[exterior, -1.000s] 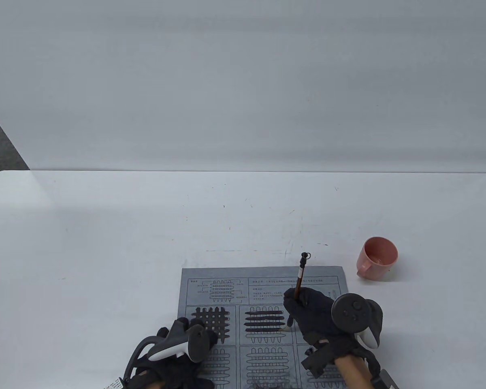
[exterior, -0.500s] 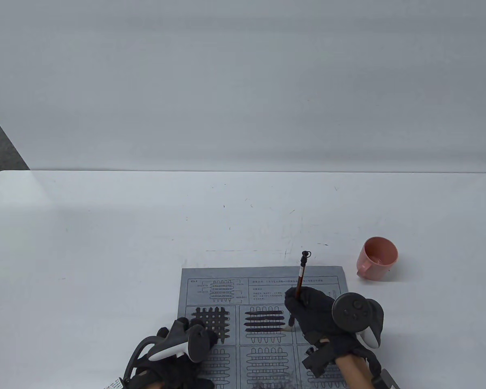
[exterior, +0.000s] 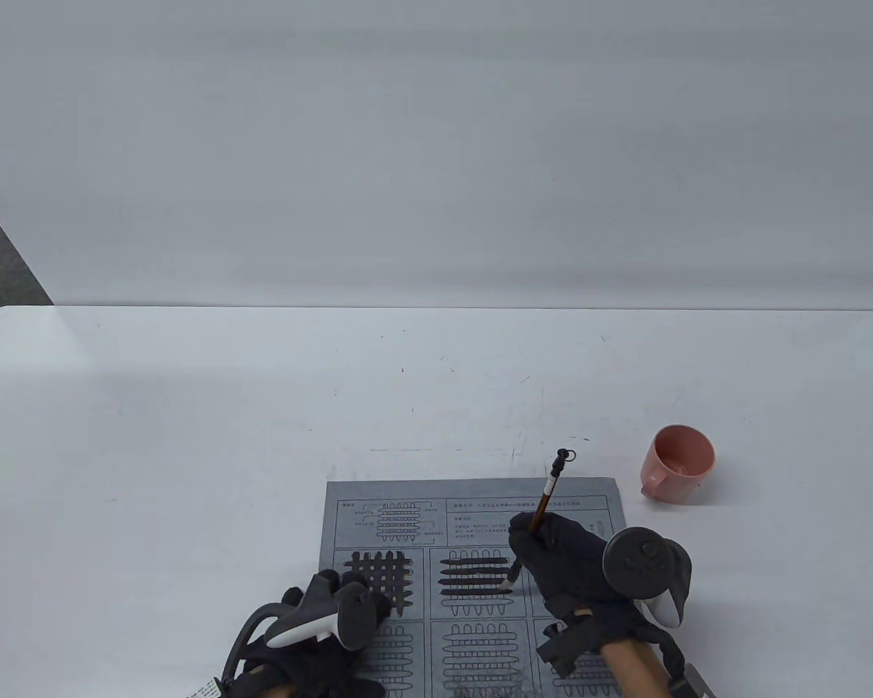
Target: Trace patterns on water writing practice cloth with Chinese brush
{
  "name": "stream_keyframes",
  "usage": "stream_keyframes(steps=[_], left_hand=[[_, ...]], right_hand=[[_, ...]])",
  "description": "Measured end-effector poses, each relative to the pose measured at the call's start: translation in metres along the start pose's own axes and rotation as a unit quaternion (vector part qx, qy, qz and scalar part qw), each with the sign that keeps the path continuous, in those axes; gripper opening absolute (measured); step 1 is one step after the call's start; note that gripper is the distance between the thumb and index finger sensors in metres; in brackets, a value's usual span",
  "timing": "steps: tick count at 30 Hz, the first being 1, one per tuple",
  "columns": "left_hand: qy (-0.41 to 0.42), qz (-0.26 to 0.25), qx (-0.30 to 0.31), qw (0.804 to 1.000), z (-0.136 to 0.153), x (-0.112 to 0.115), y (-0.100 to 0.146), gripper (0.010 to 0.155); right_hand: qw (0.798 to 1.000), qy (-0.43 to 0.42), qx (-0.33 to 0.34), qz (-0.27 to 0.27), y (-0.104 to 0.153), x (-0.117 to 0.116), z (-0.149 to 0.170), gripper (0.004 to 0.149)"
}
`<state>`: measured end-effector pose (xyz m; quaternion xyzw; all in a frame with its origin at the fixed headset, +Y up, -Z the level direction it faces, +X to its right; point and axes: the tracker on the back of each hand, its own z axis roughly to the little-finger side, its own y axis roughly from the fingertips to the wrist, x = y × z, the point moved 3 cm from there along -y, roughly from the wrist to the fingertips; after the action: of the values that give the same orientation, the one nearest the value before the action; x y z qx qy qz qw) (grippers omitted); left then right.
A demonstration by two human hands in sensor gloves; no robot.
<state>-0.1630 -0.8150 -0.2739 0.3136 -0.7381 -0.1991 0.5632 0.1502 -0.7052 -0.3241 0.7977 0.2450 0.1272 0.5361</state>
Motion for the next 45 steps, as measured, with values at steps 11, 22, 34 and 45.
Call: stream_keyframes(steps=[11, 22, 34, 45], left_hand=[[0.0, 0.0, 0.0, 1.0, 0.0, 0.0, 0.0, 0.103], [0.0, 0.0, 0.0, 1.0, 0.0, 0.0, 0.0, 0.103], [0.0, 0.0, 0.0, 1.0, 0.0, 0.0, 0.0, 0.103], [0.0, 0.0, 0.0, 1.0, 0.0, 0.0, 0.0, 0.103]], right_hand=[[0.998, -0.055, 0.015, -0.037, 0.003, -0.034, -0.009, 0.035], [0.997, -0.047, 0.023, -0.05, 0.002, -0.045, -0.014, 0.035], [0.997, -0.03, 0.019, -0.074, 0.001, -0.051, -0.012, 0.035], [0.997, -0.014, 0.021, -0.077, 0.001, -0.047, -0.011, 0.034]])
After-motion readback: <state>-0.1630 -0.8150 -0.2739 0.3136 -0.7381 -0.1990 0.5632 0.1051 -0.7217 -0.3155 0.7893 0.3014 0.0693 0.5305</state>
